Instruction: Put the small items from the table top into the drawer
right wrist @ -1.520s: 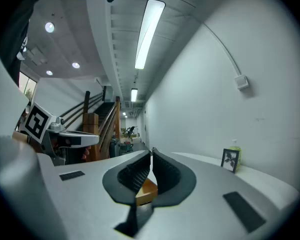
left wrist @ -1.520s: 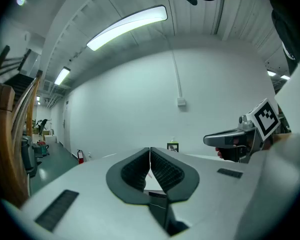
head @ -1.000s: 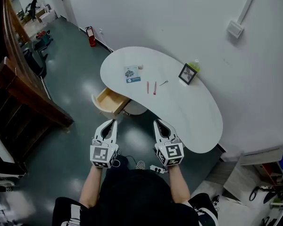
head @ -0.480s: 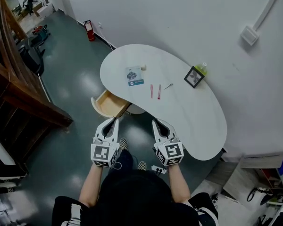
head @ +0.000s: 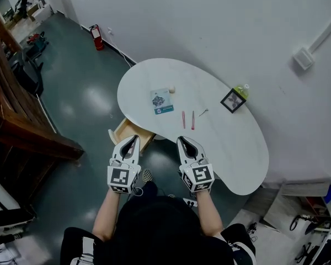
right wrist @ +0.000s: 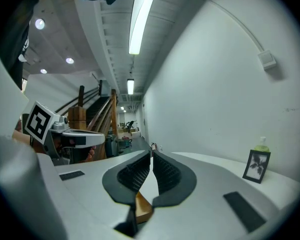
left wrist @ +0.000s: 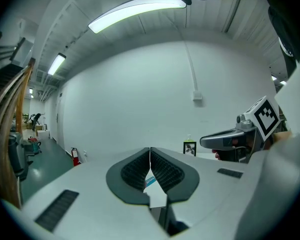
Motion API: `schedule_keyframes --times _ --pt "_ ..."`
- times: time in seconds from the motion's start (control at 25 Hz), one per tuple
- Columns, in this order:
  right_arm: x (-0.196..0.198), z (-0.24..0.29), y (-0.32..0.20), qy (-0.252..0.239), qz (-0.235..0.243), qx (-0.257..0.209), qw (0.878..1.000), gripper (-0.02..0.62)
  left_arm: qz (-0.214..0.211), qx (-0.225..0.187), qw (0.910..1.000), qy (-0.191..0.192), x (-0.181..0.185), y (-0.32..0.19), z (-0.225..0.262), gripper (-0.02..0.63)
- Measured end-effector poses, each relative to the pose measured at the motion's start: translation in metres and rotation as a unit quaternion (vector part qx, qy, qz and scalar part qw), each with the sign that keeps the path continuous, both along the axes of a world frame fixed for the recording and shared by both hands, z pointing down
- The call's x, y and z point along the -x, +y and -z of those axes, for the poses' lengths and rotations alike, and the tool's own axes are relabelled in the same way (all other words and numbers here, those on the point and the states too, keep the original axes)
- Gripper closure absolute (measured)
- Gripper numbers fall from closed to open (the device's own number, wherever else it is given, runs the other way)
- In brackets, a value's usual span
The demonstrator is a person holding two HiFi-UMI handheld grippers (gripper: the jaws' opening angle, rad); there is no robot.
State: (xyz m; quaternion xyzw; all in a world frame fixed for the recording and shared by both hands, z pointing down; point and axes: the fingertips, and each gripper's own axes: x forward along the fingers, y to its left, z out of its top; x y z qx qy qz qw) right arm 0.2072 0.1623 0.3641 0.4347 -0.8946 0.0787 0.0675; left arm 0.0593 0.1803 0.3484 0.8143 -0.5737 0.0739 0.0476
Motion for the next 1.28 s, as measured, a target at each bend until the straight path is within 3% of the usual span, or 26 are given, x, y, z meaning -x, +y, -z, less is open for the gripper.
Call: schedule_keyframes --times 0.28,0.64,1.28 --pt "0.020 -0.015 -0.036 0.027 -0.061 0.008 0.998 0.554 -0.048 0.014 0.9986 0.015 0.027 -0.042 -0.018 0.586" --pt "-0.010 -0.048 -0.064 0.066 -0.124 0.042 0.989 0.554 -0.105 0.051 0.9930 0.022 0.004 -0.078 -0.049 0.586" --pt "-0.053 -0.171 -0.148 0.077 -0.117 0.128 0.982 0.554 -0.106 0.142 0.9841 0.011 -0.047 -0.151 -0.149 0.586"
